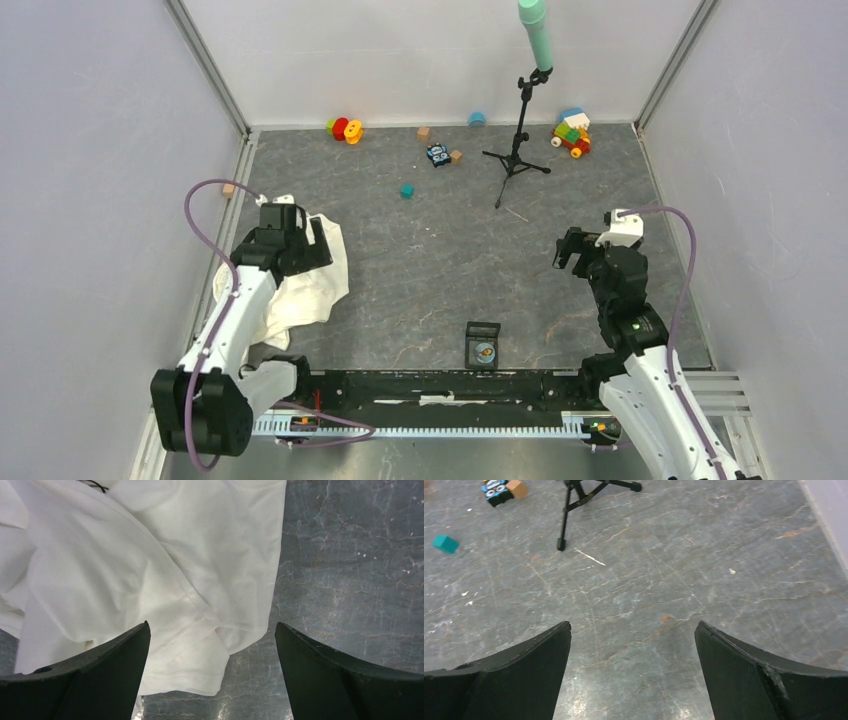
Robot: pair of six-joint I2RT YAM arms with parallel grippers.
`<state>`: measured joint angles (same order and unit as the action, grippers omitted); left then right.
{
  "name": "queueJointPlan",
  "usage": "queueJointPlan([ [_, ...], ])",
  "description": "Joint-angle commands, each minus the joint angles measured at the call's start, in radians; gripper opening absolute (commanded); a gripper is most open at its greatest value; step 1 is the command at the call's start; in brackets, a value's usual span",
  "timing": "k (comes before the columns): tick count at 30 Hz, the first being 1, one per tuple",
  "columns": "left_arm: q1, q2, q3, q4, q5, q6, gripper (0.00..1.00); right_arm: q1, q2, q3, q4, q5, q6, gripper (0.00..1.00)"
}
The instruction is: Pin the brooch onto the clothing
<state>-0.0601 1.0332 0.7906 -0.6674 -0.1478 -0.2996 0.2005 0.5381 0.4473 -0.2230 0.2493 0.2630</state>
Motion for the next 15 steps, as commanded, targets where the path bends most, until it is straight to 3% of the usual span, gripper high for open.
queueJointPlan([
  [1, 0.005, 0.071, 0.025, -0.01, 0.057, -0.077, 1.0, -0.003, 0.035, -0.015, 0.108, -0.119, 0.035, 0.98],
  [6, 0.002, 0.135, -0.051, 0.102, 0.144, -0.217, 1.0, -0.003, 0.062, -0.063, 0.131, -0.197, 0.056, 0.98],
  [15, -0.079, 0.141, -0.141, 0.26, 0.063, -0.318, 0.89, -0.003, 0.034, -0.073, 0.12, -0.209, 0.033, 0.98],
])
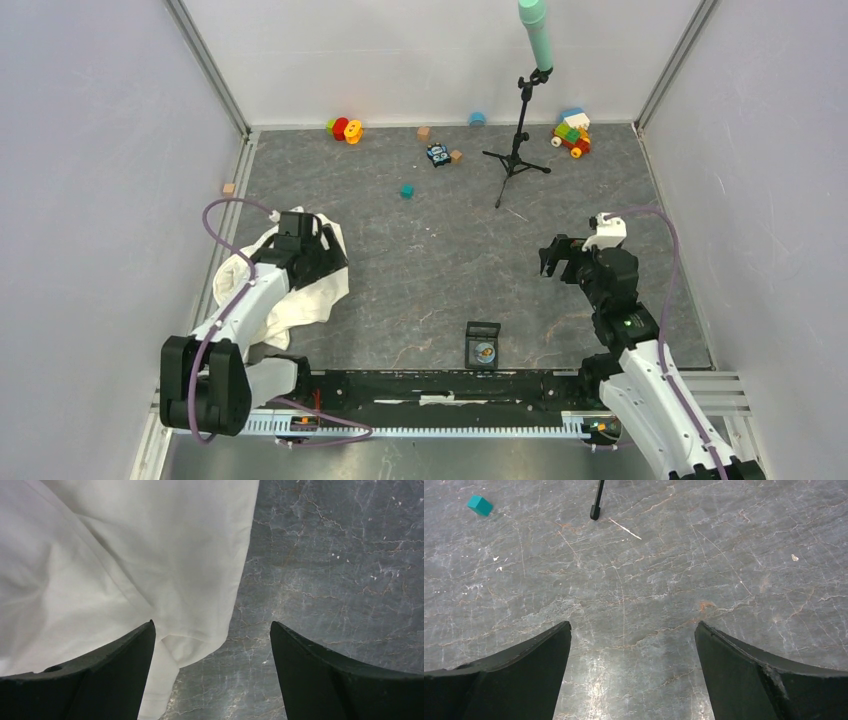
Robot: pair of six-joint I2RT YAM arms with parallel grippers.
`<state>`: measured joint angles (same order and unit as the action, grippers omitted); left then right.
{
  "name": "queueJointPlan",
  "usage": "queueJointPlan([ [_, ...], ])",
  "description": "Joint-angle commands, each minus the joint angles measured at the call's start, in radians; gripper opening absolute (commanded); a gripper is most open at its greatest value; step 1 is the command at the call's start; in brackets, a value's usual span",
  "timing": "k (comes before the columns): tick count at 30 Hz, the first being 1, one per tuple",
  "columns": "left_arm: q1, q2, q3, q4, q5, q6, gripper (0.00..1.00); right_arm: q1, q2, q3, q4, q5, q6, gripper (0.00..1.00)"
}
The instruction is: Pin the brooch onto the clothing
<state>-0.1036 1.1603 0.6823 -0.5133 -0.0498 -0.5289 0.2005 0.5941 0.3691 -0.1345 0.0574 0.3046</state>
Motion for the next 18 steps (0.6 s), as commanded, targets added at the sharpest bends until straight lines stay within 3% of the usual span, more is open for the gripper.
queueJointPlan([
  [1, -0.042, 0.032, -0.04, 0.116, -0.029, -0.094, 0.88, -0.003, -0.026, 0.006, 0.025, -0.018, -0.011, 0.98],
  [4, -0.072, 0.062, -0.052, 0.143, -0.051, -0.097, 0.82, -0.003, -0.042, 0.0, 0.013, -0.018, -0.011, 0.98],
  [7, -0.089, 0.099, -0.063, 0.164, -0.056, -0.101, 0.68, -0.003, -0.057, -0.002, -0.001, -0.022, -0.009, 0.98],
  [11, -0.114, 0.141, -0.084, 0.19, -0.07, -0.1, 0.59, -0.002, -0.083, 0.002, -0.036, -0.026, -0.009, 0.98],
  [15, -0.151, 0.158, -0.087, 0.239, -0.062, -0.096, 0.26, -0.002, -0.117, 0.006, -0.07, -0.024, -0.003, 0.98],
  [18, -0.221, 0.195, -0.029, 0.275, -0.057, -0.079, 0.13, -0.003, -0.143, 0.024, -0.116, -0.031, 0.003, 0.98],
])
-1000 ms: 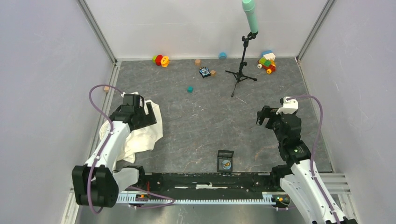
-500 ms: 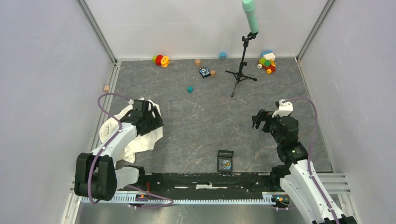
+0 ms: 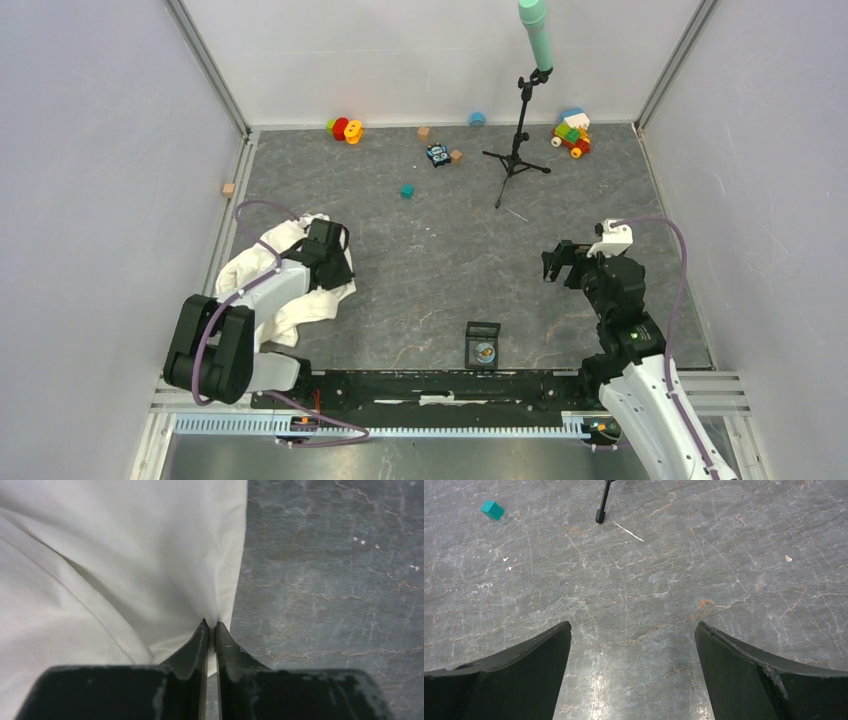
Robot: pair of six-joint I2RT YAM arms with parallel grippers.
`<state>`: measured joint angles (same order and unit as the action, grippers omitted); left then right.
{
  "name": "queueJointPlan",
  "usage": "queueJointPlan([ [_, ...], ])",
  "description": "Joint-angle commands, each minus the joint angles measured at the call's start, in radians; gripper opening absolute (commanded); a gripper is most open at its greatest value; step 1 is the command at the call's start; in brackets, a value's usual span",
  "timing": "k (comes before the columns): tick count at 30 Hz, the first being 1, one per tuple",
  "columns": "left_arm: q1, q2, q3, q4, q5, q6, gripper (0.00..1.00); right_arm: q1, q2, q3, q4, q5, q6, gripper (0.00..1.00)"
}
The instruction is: Pin the brooch onto the clothing
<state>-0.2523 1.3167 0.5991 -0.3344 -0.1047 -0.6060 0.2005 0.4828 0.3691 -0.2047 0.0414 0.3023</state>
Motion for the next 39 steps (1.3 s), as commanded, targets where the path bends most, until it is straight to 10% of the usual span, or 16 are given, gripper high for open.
queueJointPlan([
  [1, -0.101, 0.064, 0.089, 0.106, 0.005, -0.003, 0.04, -0.003, -0.042, 0.031, -0.066, -0.017, 0.007, 0.98],
  [10, -0.37, 0.487, 0.73, 0.161, 0.144, -0.019, 0.08, -0.003, -0.129, 0.049, -0.212, -0.017, 0.037, 0.98],
  [14, -0.387, 0.613, 0.982, 0.12, 0.232, -0.019, 0.67, -0.003, -0.113, 0.062, -0.242, -0.038, 0.038, 0.98],
  [25, -0.362, 0.138, 0.533, 0.093, 0.081, 0.089, 0.99, -0.003, 0.027, 0.015, -0.09, -0.245, 0.01, 0.98],
  [39, -0.288, -0.185, -0.021, 0.188, 0.098, -0.059, 0.98, 0.115, 0.415, 0.015, 0.235, -0.42, 0.071, 0.9],
])
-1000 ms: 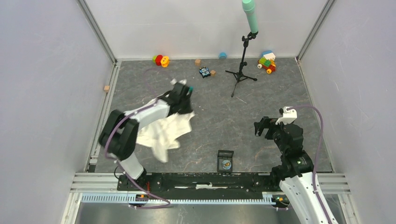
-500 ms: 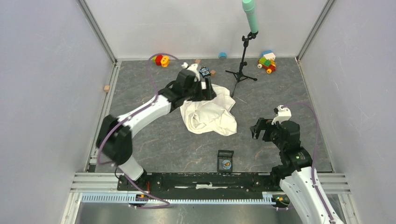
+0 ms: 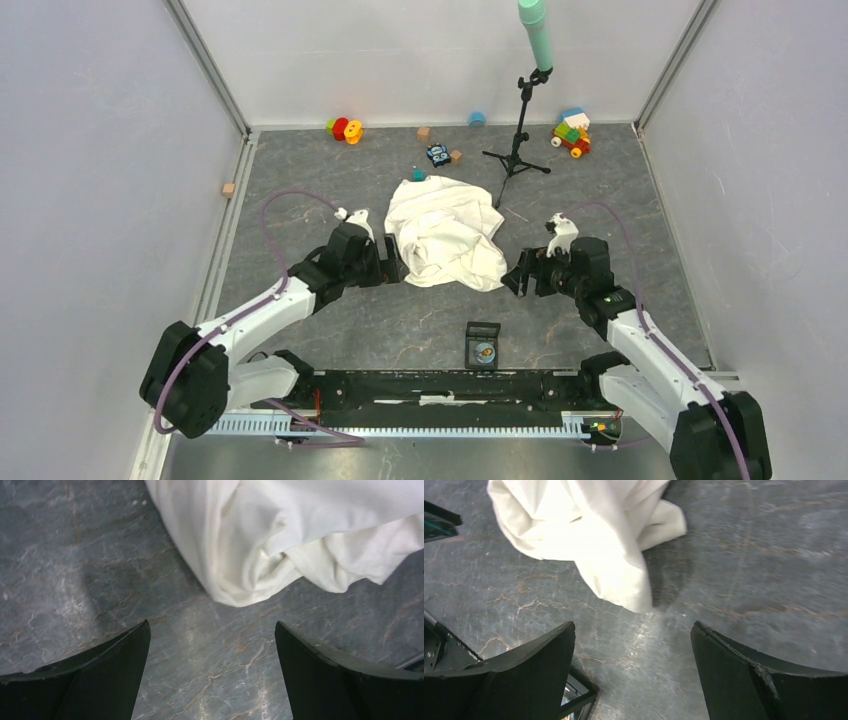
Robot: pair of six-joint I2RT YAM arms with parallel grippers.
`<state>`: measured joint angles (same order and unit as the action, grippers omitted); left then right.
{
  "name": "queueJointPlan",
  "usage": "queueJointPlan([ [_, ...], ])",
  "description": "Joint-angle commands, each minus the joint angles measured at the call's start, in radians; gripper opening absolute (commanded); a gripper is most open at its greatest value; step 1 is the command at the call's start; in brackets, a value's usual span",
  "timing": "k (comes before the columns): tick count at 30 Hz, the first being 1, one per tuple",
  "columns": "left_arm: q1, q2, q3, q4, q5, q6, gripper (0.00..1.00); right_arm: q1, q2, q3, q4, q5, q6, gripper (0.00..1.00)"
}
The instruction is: Pin the brooch onto the clothing
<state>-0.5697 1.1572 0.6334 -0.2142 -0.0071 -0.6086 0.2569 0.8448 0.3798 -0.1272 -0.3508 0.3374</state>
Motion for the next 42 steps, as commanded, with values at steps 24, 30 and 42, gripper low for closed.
queueJointPlan([
  [24, 0.059, 0.293, -0.129, 0.483, 0.134, -0.239, 0.41, 0.177, 0.4, 0.051, 0.42, 0.152, 0.014, 0.26],
  [30, 0.191, 0.27, -0.001, 0.472, 0.105, -0.177, 0.02, 0.176, 0.328, 0.371, 0.086, 0.379, -0.15, 0.0],
  [42, 0.457, 0.082, 0.974, -0.302, -0.028, 0.276, 0.03, 0.176, 0.13, 1.061, -0.062, 0.71, -0.373, 0.03],
])
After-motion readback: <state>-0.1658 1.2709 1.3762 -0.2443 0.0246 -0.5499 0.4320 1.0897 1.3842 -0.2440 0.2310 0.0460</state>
